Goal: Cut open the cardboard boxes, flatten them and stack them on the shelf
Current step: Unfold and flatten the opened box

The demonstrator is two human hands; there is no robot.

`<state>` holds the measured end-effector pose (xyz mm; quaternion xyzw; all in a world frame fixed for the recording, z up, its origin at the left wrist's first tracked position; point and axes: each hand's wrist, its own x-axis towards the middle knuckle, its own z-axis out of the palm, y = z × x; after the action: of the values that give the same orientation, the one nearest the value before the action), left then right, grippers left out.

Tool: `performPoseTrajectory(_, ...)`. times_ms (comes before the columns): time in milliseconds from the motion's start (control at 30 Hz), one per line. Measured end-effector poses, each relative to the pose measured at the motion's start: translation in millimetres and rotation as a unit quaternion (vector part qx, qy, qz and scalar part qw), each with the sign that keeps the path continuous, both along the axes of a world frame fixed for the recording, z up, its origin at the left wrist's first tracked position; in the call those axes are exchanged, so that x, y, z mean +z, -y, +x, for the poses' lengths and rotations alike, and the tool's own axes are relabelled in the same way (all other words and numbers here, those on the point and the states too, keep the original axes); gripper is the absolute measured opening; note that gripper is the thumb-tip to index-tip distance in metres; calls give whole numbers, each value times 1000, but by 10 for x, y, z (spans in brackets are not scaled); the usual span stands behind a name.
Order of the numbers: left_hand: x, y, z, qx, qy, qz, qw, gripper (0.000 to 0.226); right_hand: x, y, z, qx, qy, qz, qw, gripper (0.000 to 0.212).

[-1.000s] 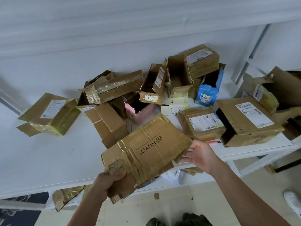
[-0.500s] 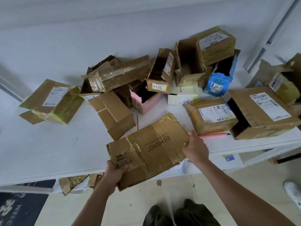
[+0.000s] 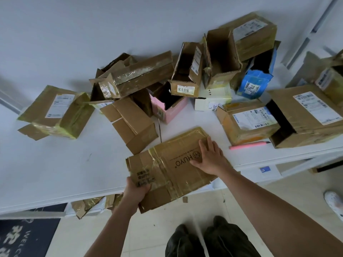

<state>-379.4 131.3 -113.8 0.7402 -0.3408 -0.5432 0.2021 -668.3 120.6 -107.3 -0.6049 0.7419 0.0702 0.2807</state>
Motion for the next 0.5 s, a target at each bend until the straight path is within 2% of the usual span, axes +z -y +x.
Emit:
performPoseTrajectory(100,35,55,50,-30,12,-12,999,48,-42,-120,17,3,8,15,1000,107)
performPoseTrajectory(233,63,93,97,-49,8,-18,999,48,-144,-273,7,31,-5,20,999,128)
performPoseTrajectory(333,22,89,86,-49,24,-25,998,45,-155,-286,-1,42,-28,17,999,126)
performPoseTrajectory(500,18,53,46,-60,102,-51,992,44,-89,-199,39,45,-54,78,994,123)
